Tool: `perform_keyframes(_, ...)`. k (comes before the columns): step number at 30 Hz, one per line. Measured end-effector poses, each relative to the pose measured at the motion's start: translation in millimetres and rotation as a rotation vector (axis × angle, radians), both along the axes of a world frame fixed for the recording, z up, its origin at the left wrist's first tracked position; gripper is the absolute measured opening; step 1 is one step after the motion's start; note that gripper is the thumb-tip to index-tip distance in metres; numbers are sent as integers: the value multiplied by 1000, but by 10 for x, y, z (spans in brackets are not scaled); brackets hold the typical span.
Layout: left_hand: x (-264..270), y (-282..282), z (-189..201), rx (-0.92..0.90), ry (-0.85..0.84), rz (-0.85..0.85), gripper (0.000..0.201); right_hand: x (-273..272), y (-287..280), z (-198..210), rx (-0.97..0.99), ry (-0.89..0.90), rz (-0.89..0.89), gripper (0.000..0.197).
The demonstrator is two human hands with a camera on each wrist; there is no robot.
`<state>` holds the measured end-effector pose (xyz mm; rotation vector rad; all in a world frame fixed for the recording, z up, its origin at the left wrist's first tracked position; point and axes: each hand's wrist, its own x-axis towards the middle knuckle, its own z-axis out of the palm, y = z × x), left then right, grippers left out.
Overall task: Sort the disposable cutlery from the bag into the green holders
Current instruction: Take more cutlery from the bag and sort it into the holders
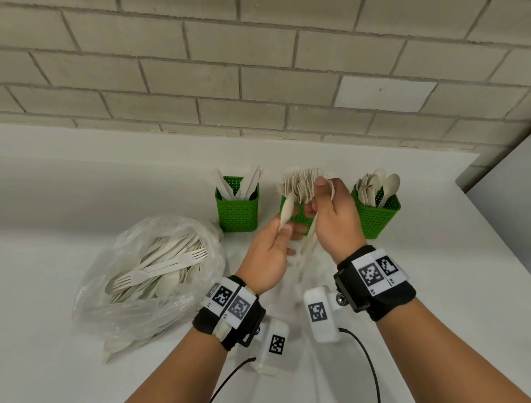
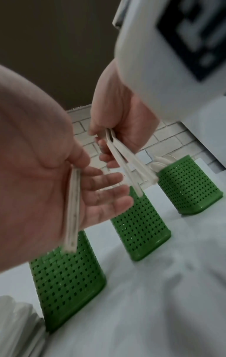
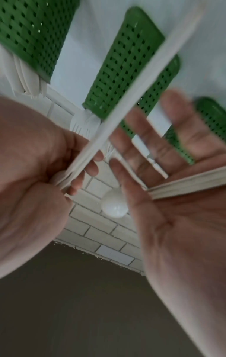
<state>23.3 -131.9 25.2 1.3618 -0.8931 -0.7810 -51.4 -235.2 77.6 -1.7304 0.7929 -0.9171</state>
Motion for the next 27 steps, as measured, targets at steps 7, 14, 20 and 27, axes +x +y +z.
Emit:
perform_keyframes(7, -17, -134, -41, -117, -487, -23, 42, 23, 218, -124, 15, 67, 140, 33)
perform_keyframes(14, 89, -4, 2, -11, -489, -222, 45, -139, 186, -300, -74, 163, 312, 22)
perform_keyframes(20, 206, 158, 170, -3, 120, -158, 39, -329, 179, -338, -16, 234, 412, 45)
perform_keyframes(27, 182, 86, 257, 142, -81, -170, 22, -410, 207, -294, -88, 452, 569, 81)
